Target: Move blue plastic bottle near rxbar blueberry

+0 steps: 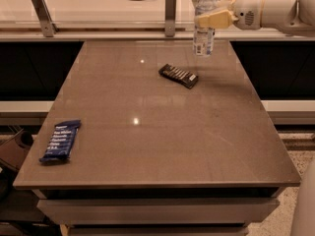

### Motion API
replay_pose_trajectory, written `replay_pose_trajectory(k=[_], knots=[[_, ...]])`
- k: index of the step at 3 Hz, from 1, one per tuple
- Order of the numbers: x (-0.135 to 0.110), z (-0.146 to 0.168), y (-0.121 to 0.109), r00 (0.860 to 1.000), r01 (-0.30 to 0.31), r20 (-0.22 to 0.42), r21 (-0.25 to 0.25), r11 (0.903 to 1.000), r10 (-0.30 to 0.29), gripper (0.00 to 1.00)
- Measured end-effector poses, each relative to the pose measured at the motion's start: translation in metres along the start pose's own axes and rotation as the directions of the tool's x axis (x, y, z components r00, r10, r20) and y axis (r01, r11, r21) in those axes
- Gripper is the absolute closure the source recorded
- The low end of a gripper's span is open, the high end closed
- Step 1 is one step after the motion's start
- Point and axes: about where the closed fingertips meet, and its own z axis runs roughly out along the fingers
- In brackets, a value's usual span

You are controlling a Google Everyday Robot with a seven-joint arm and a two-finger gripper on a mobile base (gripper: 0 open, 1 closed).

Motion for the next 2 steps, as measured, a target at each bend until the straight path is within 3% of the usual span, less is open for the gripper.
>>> replay_pose_trajectory(k=[2], knots=[[-0.030,-0.001,0.068,0.999,0.023,0.049,-0.008,0.9997,-0.023,1.00]])
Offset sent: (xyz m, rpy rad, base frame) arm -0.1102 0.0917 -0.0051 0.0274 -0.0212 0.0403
